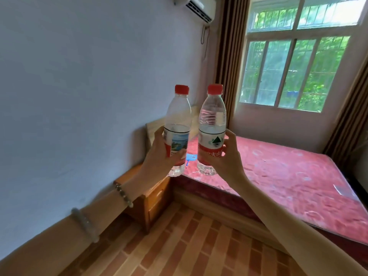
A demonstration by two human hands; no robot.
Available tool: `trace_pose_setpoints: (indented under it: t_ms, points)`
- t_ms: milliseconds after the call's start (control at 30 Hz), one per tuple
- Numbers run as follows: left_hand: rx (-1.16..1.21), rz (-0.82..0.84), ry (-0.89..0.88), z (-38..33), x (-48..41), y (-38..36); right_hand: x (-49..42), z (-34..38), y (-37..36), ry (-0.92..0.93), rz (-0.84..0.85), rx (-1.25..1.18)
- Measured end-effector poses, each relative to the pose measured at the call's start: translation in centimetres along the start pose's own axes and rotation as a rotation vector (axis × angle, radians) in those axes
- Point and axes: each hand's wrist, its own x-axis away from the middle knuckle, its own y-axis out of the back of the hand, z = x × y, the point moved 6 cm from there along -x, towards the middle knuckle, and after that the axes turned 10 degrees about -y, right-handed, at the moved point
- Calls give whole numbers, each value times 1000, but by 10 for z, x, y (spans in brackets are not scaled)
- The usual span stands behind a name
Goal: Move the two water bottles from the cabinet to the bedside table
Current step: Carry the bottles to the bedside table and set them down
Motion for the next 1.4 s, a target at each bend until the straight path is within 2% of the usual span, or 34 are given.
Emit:
trace_pose_setpoints:
  t_ms: [300,567,1100,1400]
  points:
    - [-7,-30,151,93,-84,-25,-135,-69,-64,13,163,-29]
    - [-73,-70,271,191,-134,-34,-219,-122,-129,-31,270,-32]
    - [-238,-107,361,431,-284,9,-437,-223,-323,-100,460,-85]
    - [-309,-140,512,559,-321,18,-518,-287,-419,-174,598,-82]
